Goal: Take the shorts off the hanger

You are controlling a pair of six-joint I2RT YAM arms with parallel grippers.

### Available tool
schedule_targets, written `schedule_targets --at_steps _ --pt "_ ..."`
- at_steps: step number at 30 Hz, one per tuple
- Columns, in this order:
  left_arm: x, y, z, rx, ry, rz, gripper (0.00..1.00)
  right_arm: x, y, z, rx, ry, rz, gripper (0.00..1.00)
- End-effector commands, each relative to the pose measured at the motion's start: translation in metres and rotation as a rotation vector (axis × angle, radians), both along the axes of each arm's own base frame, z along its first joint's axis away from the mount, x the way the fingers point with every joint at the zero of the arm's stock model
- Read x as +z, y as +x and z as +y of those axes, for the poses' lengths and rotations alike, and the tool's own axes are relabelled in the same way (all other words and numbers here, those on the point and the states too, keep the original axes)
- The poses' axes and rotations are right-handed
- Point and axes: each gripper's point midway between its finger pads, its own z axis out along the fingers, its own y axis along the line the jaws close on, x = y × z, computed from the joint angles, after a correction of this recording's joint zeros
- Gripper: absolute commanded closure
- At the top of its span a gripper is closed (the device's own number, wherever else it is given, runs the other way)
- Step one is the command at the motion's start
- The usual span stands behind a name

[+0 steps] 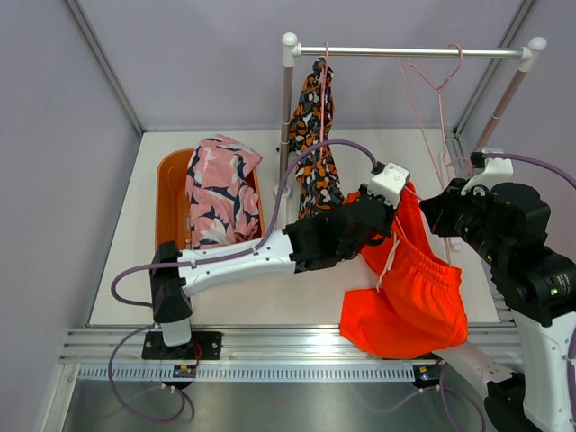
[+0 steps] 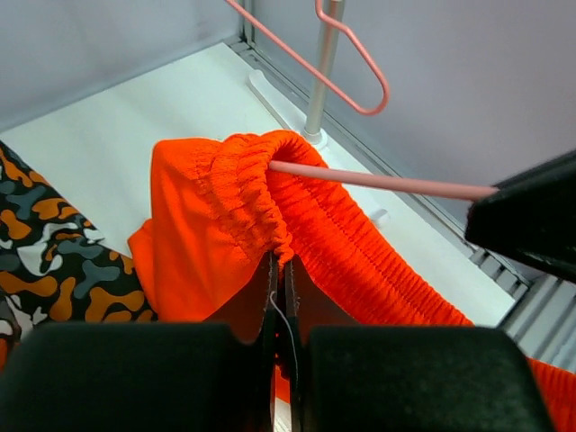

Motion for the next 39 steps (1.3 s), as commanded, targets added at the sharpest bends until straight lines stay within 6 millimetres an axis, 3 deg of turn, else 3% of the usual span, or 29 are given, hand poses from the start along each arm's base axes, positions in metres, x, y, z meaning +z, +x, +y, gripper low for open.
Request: schedule_targets --at_steps 1,5,14,18,24,25,28,29,31,32,33,35,36,37,39 --pt "0.036 0.034 0.022 0.139 -0.037 -0.065 1.00 0.027 -0.012 0.007 0.050 0.057 -0.080 1.00" --pt "0.031 0.073 0.048 0.246 0.009 -0.061 1.00 0.029 -0.016 0.011 0.079 0.066 -0.080 1.00" --pt "0.012 0.123 0.072 0.333 0.071 -0.048 1.00 0.034 -0.026 0.011 0.098 0.075 -0.098 1.00" --pt "0.000 0.129 0.064 0.296 0.103 -0.022 1.00 0.039 -0.030 0.009 0.093 0.073 -0.117 1.00" --pt "-0.034 0.133 0.053 0.280 0.162 0.009 1.00 0.041 -0.031 0.009 0.094 0.074 -0.119 1.00" --pt "-0.039 0.131 0.051 0.269 0.167 0.019 1.00 0.041 -0.030 0.007 0.085 0.070 -0.117 1.00" --pt "-0.030 0.115 0.047 0.226 0.126 0.019 1.00 0.038 -0.026 0.006 0.074 0.062 -0.107 1.00" --pt "-0.037 0.108 0.048 0.206 0.146 0.016 1.00 0.038 -0.025 0.007 0.075 0.060 -0.108 1.00" --pt "-0.011 0.085 0.044 0.158 0.094 -0.034 1.00 0.036 -0.020 0.007 0.065 0.058 -0.104 1.00" --pt "-0.018 0.075 0.045 0.138 0.130 -0.060 1.00 0.036 -0.018 0.007 0.064 0.058 -0.105 1.00" --pt "0.005 0.065 0.048 0.125 0.084 -0.097 1.00 0.034 -0.013 0.008 0.061 0.054 -0.097 1.00" --pt "0.005 0.033 0.041 0.037 0.108 -0.139 1.00 0.037 -0.005 0.003 0.022 0.043 -0.109 1.00" --pt "0.025 0.021 0.045 0.013 0.068 -0.167 1.00 0.035 0.002 0.003 0.014 0.037 -0.104 1.00" --pt "0.030 -0.004 0.037 -0.059 0.056 -0.182 1.00 0.040 0.009 0.004 0.003 0.043 -0.131 1.00" --pt "0.033 -0.029 0.037 -0.139 0.065 -0.228 1.00 0.040 0.021 0.009 0.001 0.058 -0.137 1.00"
